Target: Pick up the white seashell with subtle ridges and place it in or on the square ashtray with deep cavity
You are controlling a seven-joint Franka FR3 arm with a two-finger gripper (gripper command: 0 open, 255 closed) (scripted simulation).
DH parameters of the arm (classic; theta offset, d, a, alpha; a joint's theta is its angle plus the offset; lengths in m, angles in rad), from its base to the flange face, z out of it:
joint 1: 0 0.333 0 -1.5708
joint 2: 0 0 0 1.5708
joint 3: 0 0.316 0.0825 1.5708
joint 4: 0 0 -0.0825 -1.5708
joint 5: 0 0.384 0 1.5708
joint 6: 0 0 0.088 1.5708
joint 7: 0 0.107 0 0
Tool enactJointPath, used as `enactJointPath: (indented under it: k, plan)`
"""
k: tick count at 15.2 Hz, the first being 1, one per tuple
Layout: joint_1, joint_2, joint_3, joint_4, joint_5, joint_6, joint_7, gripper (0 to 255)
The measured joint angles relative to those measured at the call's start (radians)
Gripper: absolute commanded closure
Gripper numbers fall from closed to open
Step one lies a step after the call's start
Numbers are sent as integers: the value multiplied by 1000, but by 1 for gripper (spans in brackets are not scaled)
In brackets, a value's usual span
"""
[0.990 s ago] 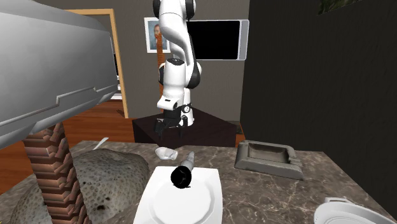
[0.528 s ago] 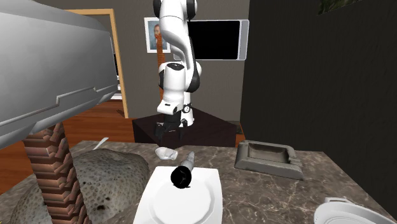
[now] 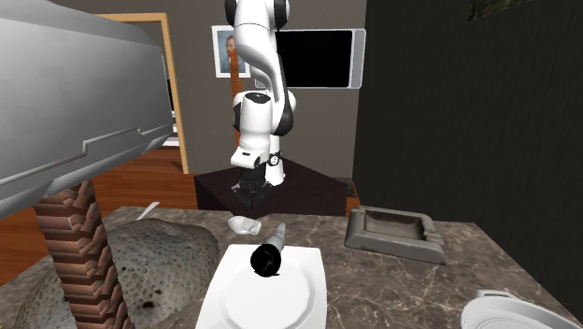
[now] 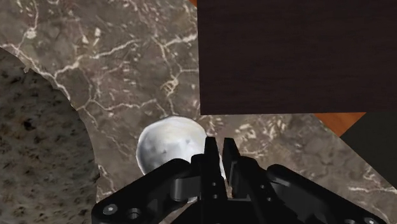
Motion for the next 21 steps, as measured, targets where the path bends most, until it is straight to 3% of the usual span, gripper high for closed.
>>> enactJointPath:
  k: [5,6,8,11,14,21]
  plan:
    - [0,0,0,0,0,0,0,255]
    - [0,0,0,0,0,0,0,0]
    - [3,6,-10,17,30,-16,-48,0]
    - [7,73,-44,143,207,-113,-399,0]
    - [-19,158,-43,289,339,-237,-711,0]
    - [-45,267,-16,325,430,-190,-840,0]
